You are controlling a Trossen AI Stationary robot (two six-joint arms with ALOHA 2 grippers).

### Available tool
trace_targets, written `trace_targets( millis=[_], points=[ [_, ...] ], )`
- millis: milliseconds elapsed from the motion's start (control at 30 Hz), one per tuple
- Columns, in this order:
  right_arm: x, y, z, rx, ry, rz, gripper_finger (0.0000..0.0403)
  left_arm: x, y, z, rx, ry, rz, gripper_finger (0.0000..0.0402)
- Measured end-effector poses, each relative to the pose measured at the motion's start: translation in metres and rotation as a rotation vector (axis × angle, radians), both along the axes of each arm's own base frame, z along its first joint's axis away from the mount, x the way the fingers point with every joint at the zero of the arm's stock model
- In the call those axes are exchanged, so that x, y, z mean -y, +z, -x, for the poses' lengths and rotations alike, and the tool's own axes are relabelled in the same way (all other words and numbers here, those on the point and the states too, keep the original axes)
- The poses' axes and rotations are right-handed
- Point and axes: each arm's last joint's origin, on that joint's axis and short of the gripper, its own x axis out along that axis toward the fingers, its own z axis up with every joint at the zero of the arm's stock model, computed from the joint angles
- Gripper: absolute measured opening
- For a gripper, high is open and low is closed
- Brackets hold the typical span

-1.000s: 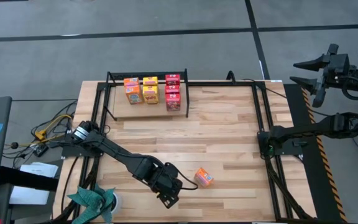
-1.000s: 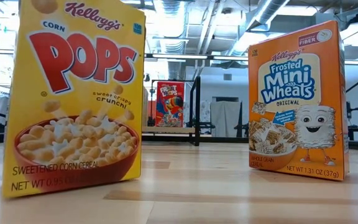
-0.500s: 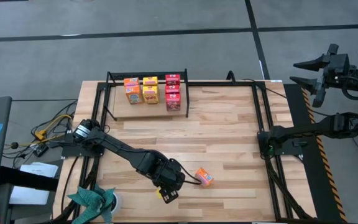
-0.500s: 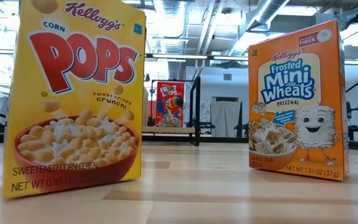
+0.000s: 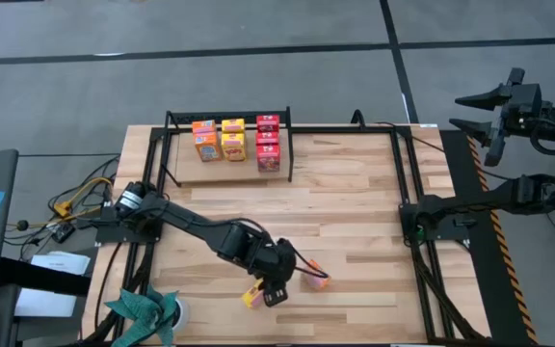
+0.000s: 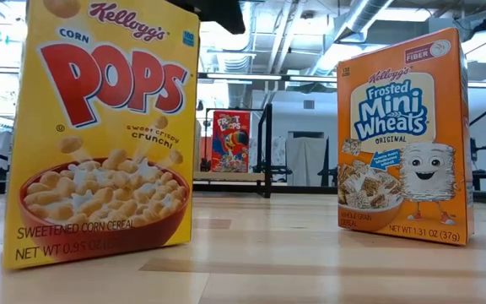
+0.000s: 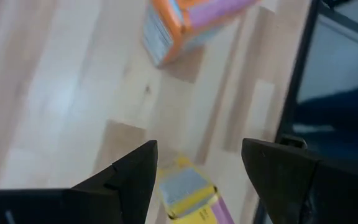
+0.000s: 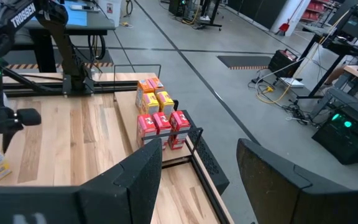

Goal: Stack cereal on shelf
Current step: Put the yellow cereal box on the shelf aligned with the other yellow cereal box

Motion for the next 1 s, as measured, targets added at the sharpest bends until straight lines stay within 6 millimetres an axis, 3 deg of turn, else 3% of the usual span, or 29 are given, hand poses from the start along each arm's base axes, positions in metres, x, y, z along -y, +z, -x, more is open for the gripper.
trace_targets(
  millis=[167,333,467,600,800,900,1000],
  points=[
    [0.000,0.000,0.000,0.000,0.000,0.000,0.0232,-0.007,-0.001,-0.001,-0.064,-0.079,0.092,0.0228],
    [0.000,0.000,0.000,0.000,0.000,0.000,0.0232,-0.019,0.005,-0.002,-0.080,-0.128,0.062,0.0261],
    [0.000,0.000,0.000,0.000,0.000,0.000,0.0232,-0.043,0.024,0.006,-0.192,-0.094,0.013,0.0291],
    [0.000,0.000,0.000,0.000,0.000,0.000,0.0232,-0.055,0.066,0.015,-0.181,-0.032,0.040,0.0308],
    [0.000,0.000,0.000,0.000,0.001,0.000,0.0232,-0.038,0.141,0.030,0.099,0.087,0.264,0.0311],
    [0.000,0.000,0.000,0.000,0.001,0.000,0.0232,-0.022,0.161,0.036,0.275,0.161,0.384,0.0311],
    [0.000,0.000,0.000,0.000,0.001,0.000,0.0232,0.005,0.168,0.046,0.382,0.183,0.352,0.0311]
  ],
)
